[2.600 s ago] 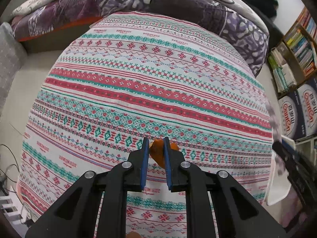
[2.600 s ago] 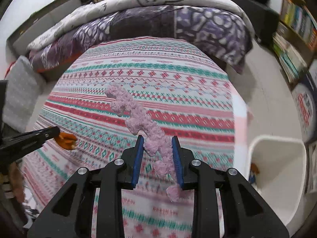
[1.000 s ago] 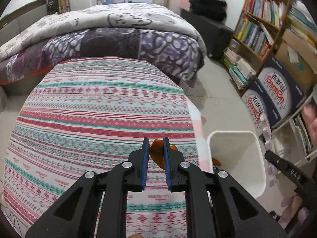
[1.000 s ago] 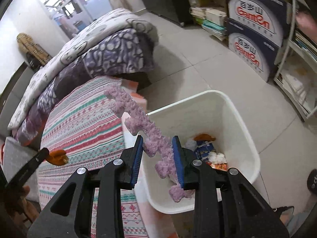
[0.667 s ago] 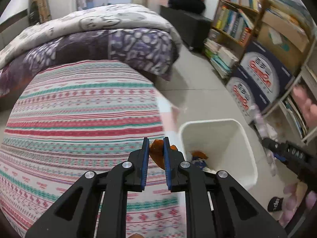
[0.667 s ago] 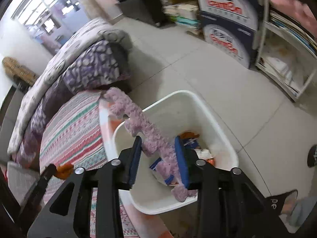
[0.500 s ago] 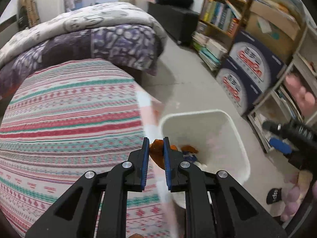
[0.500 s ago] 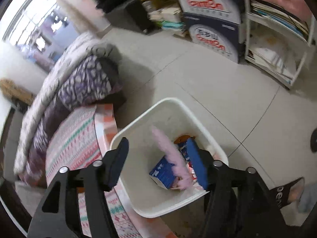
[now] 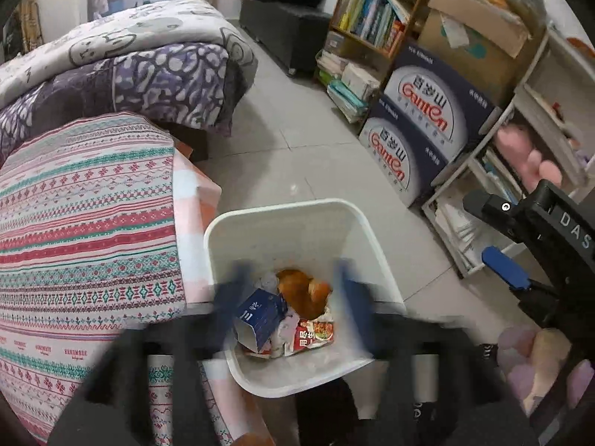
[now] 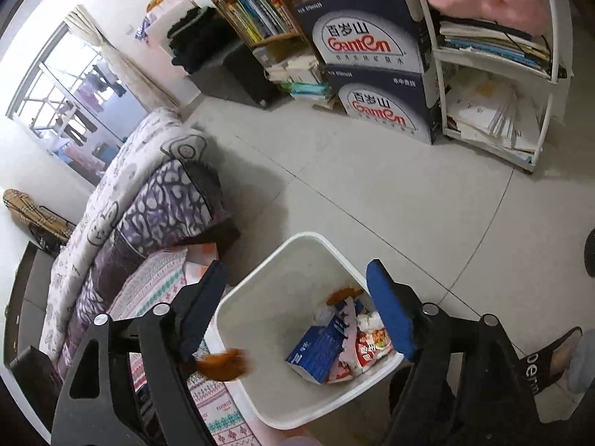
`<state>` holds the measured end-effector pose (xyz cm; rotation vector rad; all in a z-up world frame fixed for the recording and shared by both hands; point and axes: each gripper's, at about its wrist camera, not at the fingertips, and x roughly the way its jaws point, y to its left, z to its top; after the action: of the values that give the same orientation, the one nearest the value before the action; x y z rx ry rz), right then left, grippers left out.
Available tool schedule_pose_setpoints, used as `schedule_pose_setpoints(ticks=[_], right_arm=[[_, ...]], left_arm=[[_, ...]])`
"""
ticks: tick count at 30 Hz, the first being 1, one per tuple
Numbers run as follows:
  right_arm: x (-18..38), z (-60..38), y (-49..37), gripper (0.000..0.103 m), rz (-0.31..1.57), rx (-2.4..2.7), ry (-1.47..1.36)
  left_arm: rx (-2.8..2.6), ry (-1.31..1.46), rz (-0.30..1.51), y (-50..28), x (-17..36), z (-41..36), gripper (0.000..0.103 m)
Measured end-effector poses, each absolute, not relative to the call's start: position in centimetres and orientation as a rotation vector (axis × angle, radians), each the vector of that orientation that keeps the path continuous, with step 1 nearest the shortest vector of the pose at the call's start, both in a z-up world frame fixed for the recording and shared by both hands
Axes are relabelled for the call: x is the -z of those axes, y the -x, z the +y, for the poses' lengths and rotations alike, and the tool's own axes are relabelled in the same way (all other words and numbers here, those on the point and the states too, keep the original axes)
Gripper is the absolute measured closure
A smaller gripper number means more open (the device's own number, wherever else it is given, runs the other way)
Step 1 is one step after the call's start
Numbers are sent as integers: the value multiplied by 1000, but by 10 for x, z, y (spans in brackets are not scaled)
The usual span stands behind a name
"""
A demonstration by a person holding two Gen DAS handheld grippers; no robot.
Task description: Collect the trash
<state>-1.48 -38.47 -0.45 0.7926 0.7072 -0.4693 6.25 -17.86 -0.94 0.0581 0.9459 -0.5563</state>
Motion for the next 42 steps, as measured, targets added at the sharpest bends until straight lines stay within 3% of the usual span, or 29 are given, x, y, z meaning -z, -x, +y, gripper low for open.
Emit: schedule_pose_setpoints(ticks=[9, 14, 18, 23, 31, 42], right_arm=[[-22, -331, 16, 8, 675, 434, -552], [-28, -281, 28, 7, 673, 409, -436], [-26, -248, 35, 7, 652, 411, -325], [-17, -223, 33, 7, 658, 355, -320], [6, -200, 19, 7, 731, 290, -334], [12, -195, 14, 7, 729, 309, -282]], left_arm=[[367, -24, 846, -48, -8, -90, 19], [147, -45, 671, -24, -23, -37, 7], [16, -59, 512, 1, -33, -7, 7], [-4, 21, 613, -7, -26, 28, 7], [-133, 8, 547, 7, -21, 52, 7], [-90, 12, 666, -4, -4, 44, 7]])
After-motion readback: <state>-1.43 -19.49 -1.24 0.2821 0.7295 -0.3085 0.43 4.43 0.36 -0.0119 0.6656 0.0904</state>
